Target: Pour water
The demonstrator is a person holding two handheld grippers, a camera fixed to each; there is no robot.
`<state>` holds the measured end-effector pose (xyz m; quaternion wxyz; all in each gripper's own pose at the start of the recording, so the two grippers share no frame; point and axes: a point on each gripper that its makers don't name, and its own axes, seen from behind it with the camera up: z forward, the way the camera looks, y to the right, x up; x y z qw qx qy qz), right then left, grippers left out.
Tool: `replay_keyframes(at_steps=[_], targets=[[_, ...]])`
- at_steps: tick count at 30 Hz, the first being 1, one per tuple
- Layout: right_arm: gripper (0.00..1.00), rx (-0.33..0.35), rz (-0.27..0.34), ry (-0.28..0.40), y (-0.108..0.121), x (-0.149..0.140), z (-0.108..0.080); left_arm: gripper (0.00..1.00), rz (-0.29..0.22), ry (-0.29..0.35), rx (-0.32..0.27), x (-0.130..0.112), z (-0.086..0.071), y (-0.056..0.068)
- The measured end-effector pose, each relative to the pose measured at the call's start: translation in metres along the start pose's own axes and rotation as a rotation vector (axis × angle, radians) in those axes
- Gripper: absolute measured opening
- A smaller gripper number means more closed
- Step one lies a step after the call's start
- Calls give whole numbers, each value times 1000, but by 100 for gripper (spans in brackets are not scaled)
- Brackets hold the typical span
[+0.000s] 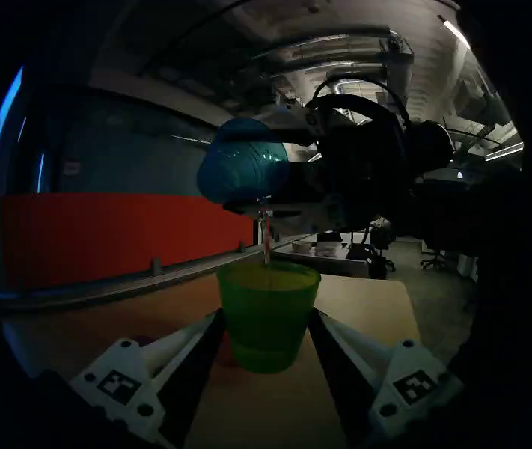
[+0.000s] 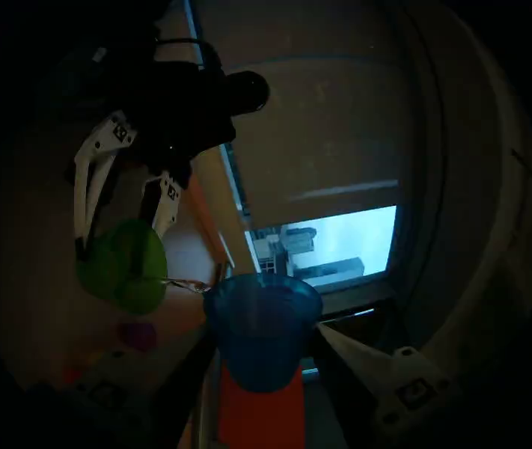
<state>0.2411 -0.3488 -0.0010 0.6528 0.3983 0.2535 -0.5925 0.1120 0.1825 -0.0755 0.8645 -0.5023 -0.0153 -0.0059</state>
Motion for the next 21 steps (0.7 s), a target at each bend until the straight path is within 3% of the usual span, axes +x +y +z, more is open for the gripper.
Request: replay_keyframes(at_steps=[21], targets=[[85,-22,-52,0,3,2,1,79,-2,-3,-2,-4,0,0]])
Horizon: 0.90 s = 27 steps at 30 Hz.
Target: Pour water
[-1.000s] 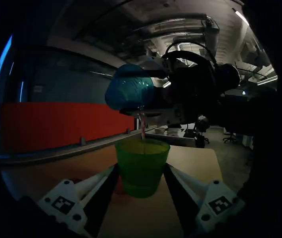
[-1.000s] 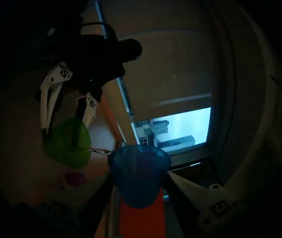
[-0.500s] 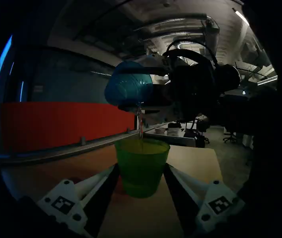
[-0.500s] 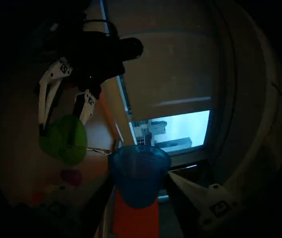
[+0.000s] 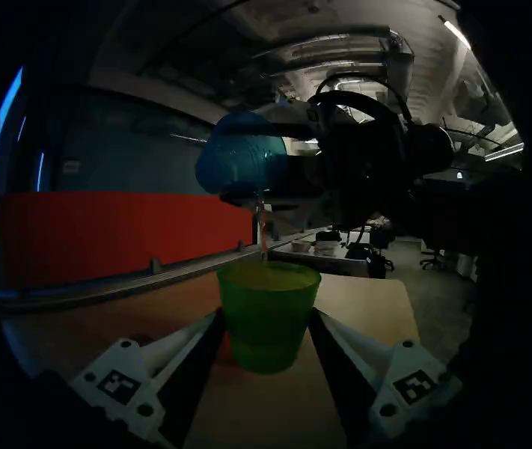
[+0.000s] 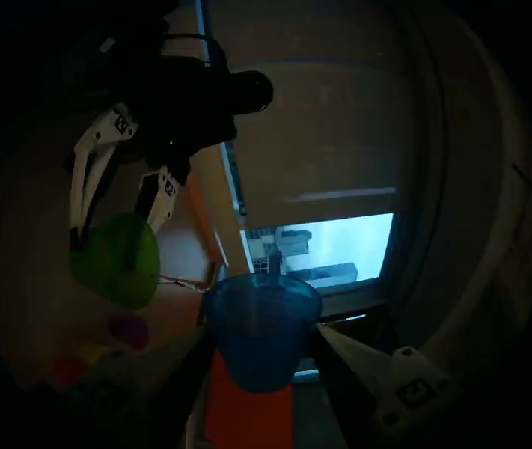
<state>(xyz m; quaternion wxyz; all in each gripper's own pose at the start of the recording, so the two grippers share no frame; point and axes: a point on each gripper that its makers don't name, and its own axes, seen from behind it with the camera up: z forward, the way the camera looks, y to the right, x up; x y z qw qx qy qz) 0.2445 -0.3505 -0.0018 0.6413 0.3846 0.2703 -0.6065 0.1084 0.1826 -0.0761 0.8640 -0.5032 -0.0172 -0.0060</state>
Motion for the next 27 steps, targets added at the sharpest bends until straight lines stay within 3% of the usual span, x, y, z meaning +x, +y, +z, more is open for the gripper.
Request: replay_keyframes(at_steps=[27], targets=[[85,-7,-60,1,-1,7,-1,79,4,-2,-2,-1,1,1]])
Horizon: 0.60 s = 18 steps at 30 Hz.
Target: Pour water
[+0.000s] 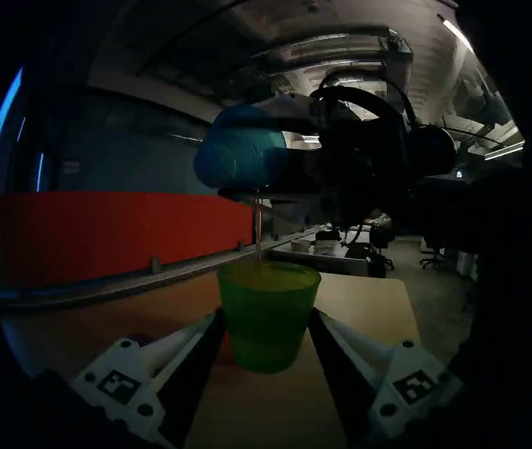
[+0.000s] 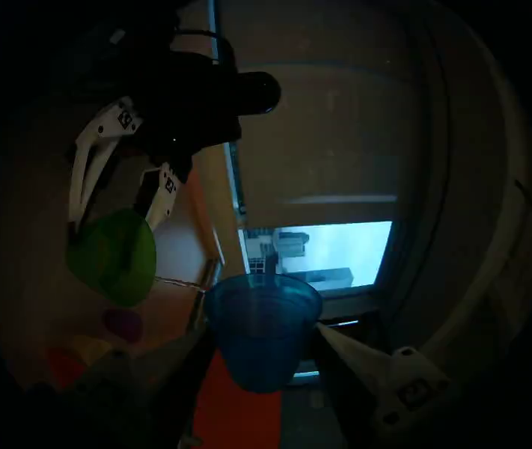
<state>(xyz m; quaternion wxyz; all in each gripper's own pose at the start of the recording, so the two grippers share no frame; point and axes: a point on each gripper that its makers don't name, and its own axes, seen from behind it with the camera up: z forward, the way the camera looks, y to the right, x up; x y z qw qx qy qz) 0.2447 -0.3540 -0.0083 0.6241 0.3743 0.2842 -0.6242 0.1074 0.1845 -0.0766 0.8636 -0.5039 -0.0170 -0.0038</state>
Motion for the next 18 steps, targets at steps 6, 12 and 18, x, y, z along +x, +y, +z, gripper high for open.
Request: replay_keyframes(at_steps=[6,12,18], targets=[[85,-5,-18,-1,1,4,0,79,3,-2,4,-1,0,0],[85,-7,-33,-1,0,7,-1,79,4,1,3,0,0,0],[85,-5,-36,2,1,8,-1,79,4,2,7,0,0,-2]])
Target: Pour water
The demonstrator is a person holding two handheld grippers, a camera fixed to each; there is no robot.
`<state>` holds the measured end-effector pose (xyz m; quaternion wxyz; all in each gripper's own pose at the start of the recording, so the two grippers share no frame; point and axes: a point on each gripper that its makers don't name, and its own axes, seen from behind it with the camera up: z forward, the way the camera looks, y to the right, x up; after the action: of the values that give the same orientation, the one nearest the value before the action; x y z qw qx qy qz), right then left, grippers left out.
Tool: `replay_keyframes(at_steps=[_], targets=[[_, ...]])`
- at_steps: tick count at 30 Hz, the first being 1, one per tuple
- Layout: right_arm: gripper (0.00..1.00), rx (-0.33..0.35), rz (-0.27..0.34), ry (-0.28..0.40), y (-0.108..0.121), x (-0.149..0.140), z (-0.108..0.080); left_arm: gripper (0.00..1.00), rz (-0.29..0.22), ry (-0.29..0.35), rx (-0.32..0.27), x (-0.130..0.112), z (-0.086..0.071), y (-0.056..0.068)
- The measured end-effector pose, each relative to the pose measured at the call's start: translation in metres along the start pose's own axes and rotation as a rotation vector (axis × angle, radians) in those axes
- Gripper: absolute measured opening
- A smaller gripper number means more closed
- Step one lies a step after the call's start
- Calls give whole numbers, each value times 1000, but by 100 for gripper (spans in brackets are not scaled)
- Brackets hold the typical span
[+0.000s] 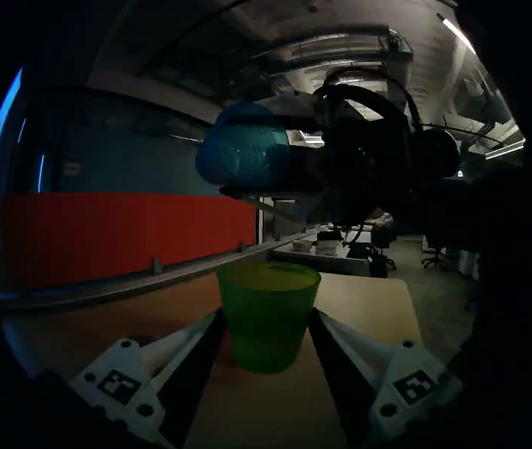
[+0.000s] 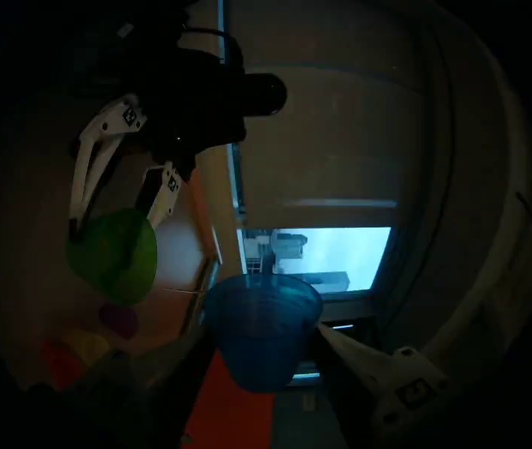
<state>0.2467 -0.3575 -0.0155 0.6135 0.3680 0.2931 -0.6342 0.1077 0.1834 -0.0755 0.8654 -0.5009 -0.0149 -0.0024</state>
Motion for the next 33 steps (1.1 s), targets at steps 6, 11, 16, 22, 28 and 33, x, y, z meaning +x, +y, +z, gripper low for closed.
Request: replay_keyframes(at_steps=[6,11,16,22,28,33], targets=[[85,3,0,1,0,-1,0,79,1,1,0,0,0,0],[85,2,24,2,2,-3,1,79,1,3,2,1,0,-1],[85,0,76,5,3,-7,0,79,1,1,5,0,0,-2],[85,-1,169,12,3,-10,-3,79,1,-1,8,-1,0,-2],[85,-12,286,15,2,-17,-8,79,1,-1,12,1,0,-3],[85,-25,402,14,1,-25,-14,79,0,-3,14,2,0,-4]])
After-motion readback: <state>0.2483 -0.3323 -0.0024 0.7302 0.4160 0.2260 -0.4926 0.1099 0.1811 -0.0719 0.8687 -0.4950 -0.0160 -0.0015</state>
